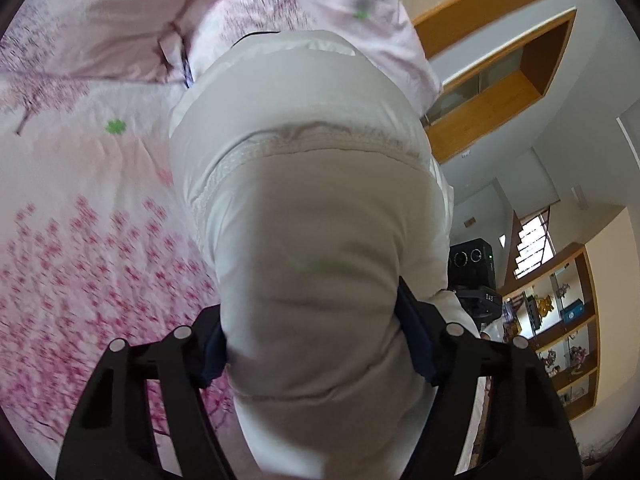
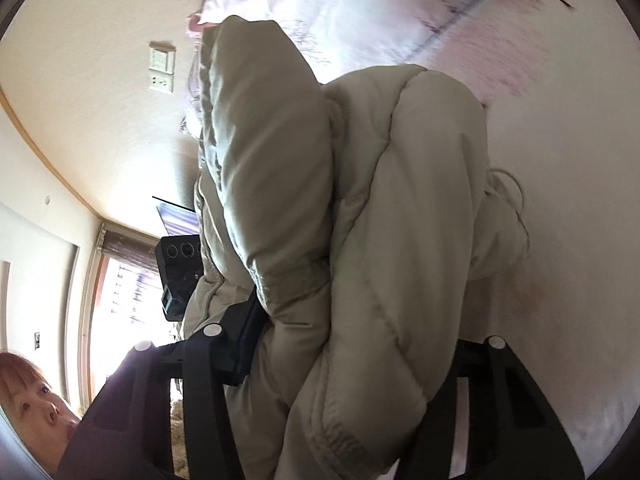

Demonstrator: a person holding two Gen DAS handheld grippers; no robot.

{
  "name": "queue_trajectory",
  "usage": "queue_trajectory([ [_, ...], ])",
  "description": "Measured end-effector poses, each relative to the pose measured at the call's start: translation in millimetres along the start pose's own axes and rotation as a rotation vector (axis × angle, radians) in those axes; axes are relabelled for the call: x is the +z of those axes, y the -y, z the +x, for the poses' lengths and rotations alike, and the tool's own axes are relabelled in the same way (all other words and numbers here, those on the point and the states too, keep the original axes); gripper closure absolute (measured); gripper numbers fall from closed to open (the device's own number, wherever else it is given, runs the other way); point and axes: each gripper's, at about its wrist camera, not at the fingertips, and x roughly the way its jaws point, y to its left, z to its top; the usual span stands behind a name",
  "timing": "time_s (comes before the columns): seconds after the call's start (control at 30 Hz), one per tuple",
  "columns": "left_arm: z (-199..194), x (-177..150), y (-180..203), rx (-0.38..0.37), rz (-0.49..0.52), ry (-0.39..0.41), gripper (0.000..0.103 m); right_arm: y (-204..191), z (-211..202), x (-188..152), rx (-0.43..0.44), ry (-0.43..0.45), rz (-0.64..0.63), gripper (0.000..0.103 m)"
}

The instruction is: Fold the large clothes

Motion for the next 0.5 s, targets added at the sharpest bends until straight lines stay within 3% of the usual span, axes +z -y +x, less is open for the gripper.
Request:
queue_trajectory([
  [0.3, -65.2, 27.3, -29.1, 0.105, 0.000, 0.128, 0.032, -50.1, 72.1, 45.3, -0.003, -0.059, -0.111, 0.055],
  [0.5, -91.9, 47.3, -70.8, 0.201, -0.017, 0.149, 0.031, -54.2, 133.2, 68.3, -0.034, -0.100, -0.111, 0.055],
])
